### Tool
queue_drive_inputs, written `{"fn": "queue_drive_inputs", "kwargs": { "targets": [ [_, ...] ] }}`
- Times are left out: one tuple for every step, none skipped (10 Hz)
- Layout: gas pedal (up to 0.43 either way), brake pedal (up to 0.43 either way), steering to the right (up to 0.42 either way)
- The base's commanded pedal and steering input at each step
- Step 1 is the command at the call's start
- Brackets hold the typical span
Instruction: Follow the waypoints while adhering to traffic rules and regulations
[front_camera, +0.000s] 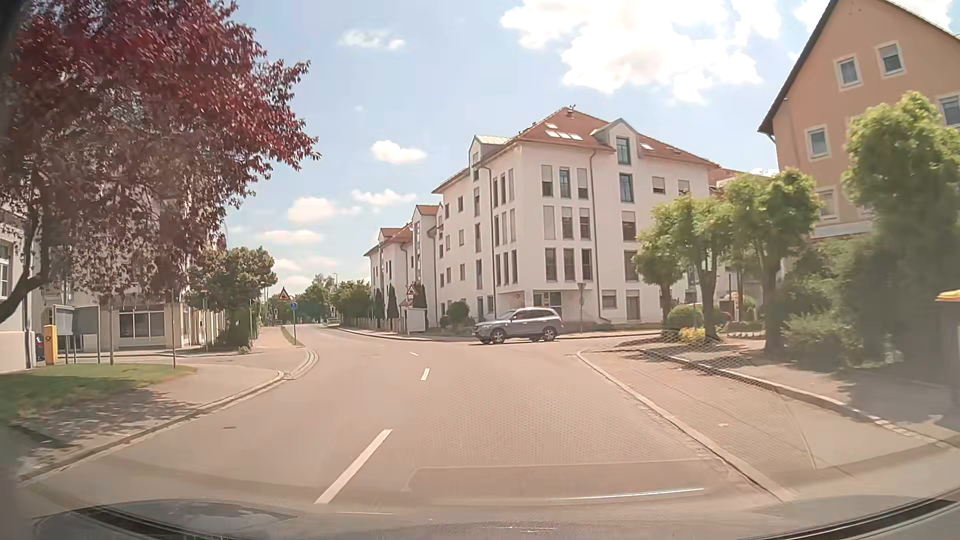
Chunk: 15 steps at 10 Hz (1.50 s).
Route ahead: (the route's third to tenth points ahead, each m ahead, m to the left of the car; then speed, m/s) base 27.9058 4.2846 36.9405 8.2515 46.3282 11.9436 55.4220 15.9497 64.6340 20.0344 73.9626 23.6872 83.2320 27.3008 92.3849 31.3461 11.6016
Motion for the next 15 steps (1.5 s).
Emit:
{"fn": "queue_drive_inputs", "kwargs": {
  "targets": [
    [0.209,0.012,-0.050],
    [0.209,0.012,-0.050],
    [0.220,0.012,-0.050],
    [0.220,0.012,-0.050],
    [0.228,0.012,-0.051],
    [0.228,0.012,-0.053],
    [0.240,0.012,-0.055],
    [0.240,0.012,-0.056],
    [0.240,0.012,-0.058],
    [0.240,0.012,-0.059],
    [0.240,0.012,-0.059],
    [0.248,0.012,-0.060],
    [0.248,0.012,-0.060],
    [0.268,0.012,-0.060],
    [0.268,0.012,-0.060]
  ]
}}
